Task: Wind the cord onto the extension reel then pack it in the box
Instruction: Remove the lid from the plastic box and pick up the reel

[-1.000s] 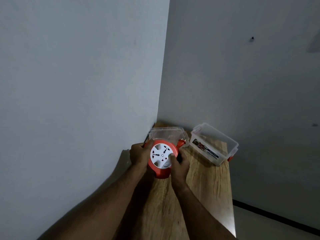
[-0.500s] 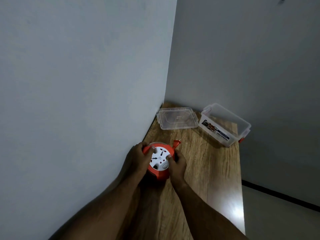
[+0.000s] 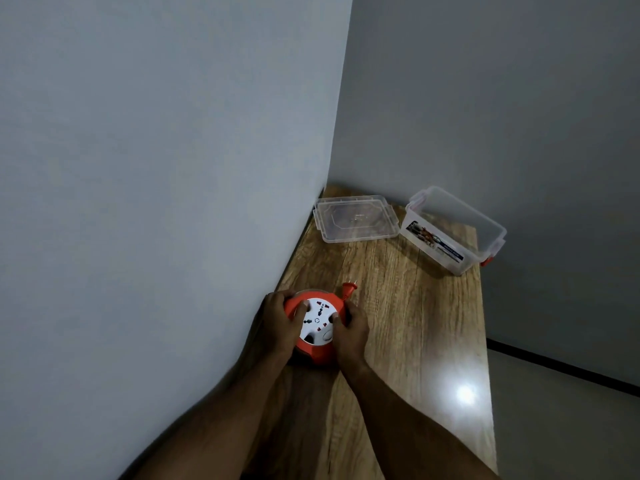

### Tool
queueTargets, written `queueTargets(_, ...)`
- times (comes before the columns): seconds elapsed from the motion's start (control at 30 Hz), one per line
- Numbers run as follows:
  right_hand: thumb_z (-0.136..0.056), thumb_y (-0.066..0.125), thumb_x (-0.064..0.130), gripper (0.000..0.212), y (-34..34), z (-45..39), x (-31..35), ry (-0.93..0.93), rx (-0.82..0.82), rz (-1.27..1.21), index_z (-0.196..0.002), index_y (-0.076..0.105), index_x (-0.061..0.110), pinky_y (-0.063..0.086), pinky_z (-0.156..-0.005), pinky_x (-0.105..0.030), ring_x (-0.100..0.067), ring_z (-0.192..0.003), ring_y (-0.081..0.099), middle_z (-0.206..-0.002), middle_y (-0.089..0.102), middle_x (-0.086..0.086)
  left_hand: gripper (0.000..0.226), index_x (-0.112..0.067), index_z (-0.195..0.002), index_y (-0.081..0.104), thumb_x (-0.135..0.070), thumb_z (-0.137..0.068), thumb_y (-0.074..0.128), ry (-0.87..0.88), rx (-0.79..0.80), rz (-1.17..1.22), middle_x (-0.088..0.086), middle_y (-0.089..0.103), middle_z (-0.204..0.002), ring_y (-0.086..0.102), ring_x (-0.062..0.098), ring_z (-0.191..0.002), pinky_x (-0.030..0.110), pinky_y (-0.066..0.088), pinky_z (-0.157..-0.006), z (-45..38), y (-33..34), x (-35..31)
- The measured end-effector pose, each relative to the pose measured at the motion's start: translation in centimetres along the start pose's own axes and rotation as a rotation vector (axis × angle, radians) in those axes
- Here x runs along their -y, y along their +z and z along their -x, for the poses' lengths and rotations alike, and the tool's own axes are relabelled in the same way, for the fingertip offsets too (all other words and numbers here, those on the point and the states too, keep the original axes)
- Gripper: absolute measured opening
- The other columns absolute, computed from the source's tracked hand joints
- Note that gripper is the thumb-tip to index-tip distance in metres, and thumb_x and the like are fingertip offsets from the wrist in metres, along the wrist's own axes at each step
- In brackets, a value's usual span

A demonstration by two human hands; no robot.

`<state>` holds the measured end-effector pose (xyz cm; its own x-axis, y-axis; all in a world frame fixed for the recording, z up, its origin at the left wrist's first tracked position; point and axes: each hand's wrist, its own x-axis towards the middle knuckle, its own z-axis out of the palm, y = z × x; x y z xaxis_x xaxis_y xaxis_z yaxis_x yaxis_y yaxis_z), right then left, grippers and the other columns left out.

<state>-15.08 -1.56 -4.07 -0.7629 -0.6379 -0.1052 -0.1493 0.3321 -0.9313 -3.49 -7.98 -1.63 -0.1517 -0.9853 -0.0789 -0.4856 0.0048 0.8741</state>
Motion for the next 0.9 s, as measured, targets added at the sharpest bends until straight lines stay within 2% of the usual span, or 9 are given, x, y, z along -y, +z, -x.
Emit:
queueTargets(0.07, -0.091, 0.064, 0.003, 0.034, 0.2, 0.0, 0.0, -0.017, -0.01, 0.045, -0.125, 0.065, 0.006, 0.052, -0.092, -0.033, -0.023, -0.109, 0.06, -0.112, 0.062, -0.003, 0.035, -0.017, -0.116, 0.064, -0.035, -0.088, 0.074, -0.001, 0.001, 0.013, -0.002, 0.059, -0.116, 0.055, 0.008, -0.099, 0.001, 0.036, -0.062, 0.0, 0.1, 0.4)
queueTargets(0.13, -0.091, 0.064, 0.003, 0.035, 0.4, 0.0, 0.1, -0.012, -0.017, 0.075, -0.126, 0.065, 0.005, 0.052, -0.094, -0.037, -0.024, -0.11, 0.059, -0.114, 0.062, -0.006, 0.035, -0.018, -0.117, 0.064, -0.037, -0.089, 0.073, 0.0, 0.008, 0.008, -0.002, 0.059, -0.116, 0.054, 0.006, -0.097, 0.001, 0.036, -0.061, 0.0, 0.3, 0.8)
queueTargets(0.2, -0.092, 0.065, 0.006, 0.037, 0.4, 0.1, 0.0, -0.001, -0.011, 0.099, -0.128, 0.064, 0.005, 0.051, -0.098, -0.043, -0.025, -0.114, 0.057, -0.118, 0.062, -0.008, 0.035, -0.018, -0.117, 0.064, -0.037, -0.089, 0.073, -0.004, 0.009, 0.007, 0.001, 0.06, -0.118, 0.054, 0.006, -0.096, 0.002, 0.035, -0.062, -0.1, 0.4, 1.1)
queueTargets(0.3, -0.093, 0.065, 0.011, 0.041, 0.3, 0.3, 0.0, 0.011, 0.002, 0.117, -0.134, 0.061, 0.009, 0.049, -0.102, -0.04, -0.022, -0.118, 0.053, -0.121, 0.059, -0.005, 0.036, -0.017, -0.117, 0.065, -0.037, -0.089, 0.072, -0.013, 0.012, -0.033, 0.003, 0.061, -0.12, 0.053, 0.007, -0.098, 0.004, 0.034, -0.066, -0.4, 0.6, 1.5)
queueTargets(0.47, -0.091, 0.068, 0.014, 0.042, 0.0, 0.3, 0.3, 0.039, 0.009, 0.076, -0.133, 0.06, 0.011, 0.05, -0.102, -0.041, -0.02, -0.118, 0.054, -0.119, 0.056, 0.001, 0.035, -0.015, -0.118, 0.064, -0.034, -0.09, 0.072, -0.008, 0.02, -0.07, 0.005, 0.06, -0.123, 0.055, 0.013, -0.103, 0.021, 0.044, -0.078, -0.8, 0.8, 1.6)
queueTargets(0.53, -0.09, 0.069, 0.017, 0.043, -0.2, 0.4, 0.4, 0.03, -0.018, 0.063, -0.132, 0.06, 0.012, 0.05, -0.1, -0.04, -0.021, -0.118, 0.053, -0.117, 0.053, 0.005, 0.035, -0.015, -0.119, 0.063, -0.03, -0.089, 0.072, 0.008, 0.004, -0.048, 0.006, 0.06, -0.123, 0.06, 0.018, -0.106, 0.024, 0.049, -0.078, -1.1, 0.8, 1.2)
queueTargets(0.67, -0.093, 0.066, 0.019, 0.048, -1.3, -0.2, 0.8, 0.057, -0.082, -0.013, -0.139, 0.054, 0.01, 0.05, -0.103, -0.048, -0.023, -0.126, 0.051, -0.133, 0.051, -0.002, 0.037, -0.015, -0.125, 0.059, -0.033, -0.093, 0.067, 0.063, -0.03, -0.024, 0.008, 0.06, -0.124, 0.062, 0.02, -0.107, 0.03, 0.057, -0.078, -2.3, 1.1, -0.7)
queueTargets(0.83, -0.095, 0.065, 0.021, 0.05, -4.3, -2.1, 2.0, 0.033, -0.166, -0.006, -0.142, 0.051, 0.014, 0.045, -0.107, -0.045, -0.02, -0.134, 0.042, -0.144, 0.045, -0.003, 0.044, -0.011, -0.134, 0.055, -0.029, -0.096, 0.065, 0.128, -0.015, 0.088, 0.008, 0.06, -0.133, 0.057, 0.024, -0.121, 0.039, 0.052, -0.096, -4.5, 2.7, -4.7)
queueTargets(0.9, -0.096, 0.064, 0.02, 0.05, -5.9, -3.3, 2.6, 0.023, -0.195, -0.02, -0.143, 0.05, 0.015, 0.043, -0.109, -0.045, -0.019, -0.135, 0.04, -0.145, 0.045, -0.002, 0.049, -0.009, -0.139, 0.052, -0.029, -0.097, 0.063, 0.122, 0.008, 0.126, 0.011, 0.059, -0.137, 0.055, 0.026, -0.127, 0.037, 0.048, -0.102, -5.2, 4.2, -6.7)
